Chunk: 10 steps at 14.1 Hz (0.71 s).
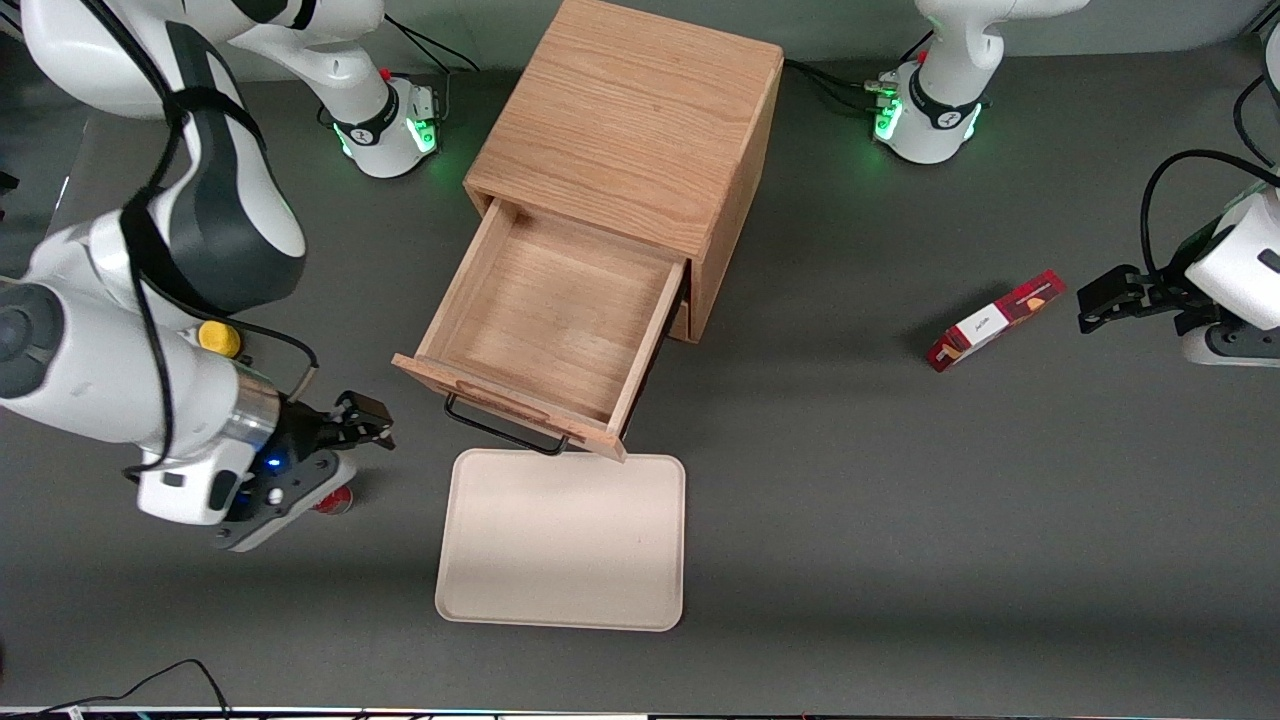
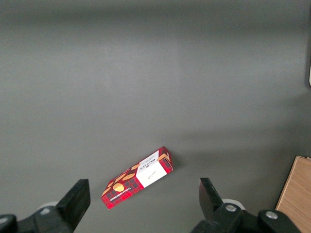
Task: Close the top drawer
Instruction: 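Move the right gripper toward the open drawer's front panel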
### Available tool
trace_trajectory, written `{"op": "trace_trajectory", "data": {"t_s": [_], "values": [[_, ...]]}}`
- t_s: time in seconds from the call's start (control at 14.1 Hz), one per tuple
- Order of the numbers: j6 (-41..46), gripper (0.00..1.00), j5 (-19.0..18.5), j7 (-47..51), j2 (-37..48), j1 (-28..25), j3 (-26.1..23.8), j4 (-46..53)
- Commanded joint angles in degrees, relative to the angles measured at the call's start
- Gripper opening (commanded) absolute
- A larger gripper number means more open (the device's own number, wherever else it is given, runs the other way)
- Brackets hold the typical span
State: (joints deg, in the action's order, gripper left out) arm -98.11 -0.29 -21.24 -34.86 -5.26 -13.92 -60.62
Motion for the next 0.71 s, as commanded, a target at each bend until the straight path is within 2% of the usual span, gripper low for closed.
{"op": "trace_trajectory", "data": {"t_s": [0.0,0.28,0.64], "values": [[-0.1,1.0,1.3,-5.0,-3.7,1.3,-3.7,2.4],[-0.1,1.0,5.5,-5.1,-6.0,1.4,-4.7,2.1],[0.5,1.0,7.2,-5.6,-7.6,1.4,-4.9,1.6]]}}
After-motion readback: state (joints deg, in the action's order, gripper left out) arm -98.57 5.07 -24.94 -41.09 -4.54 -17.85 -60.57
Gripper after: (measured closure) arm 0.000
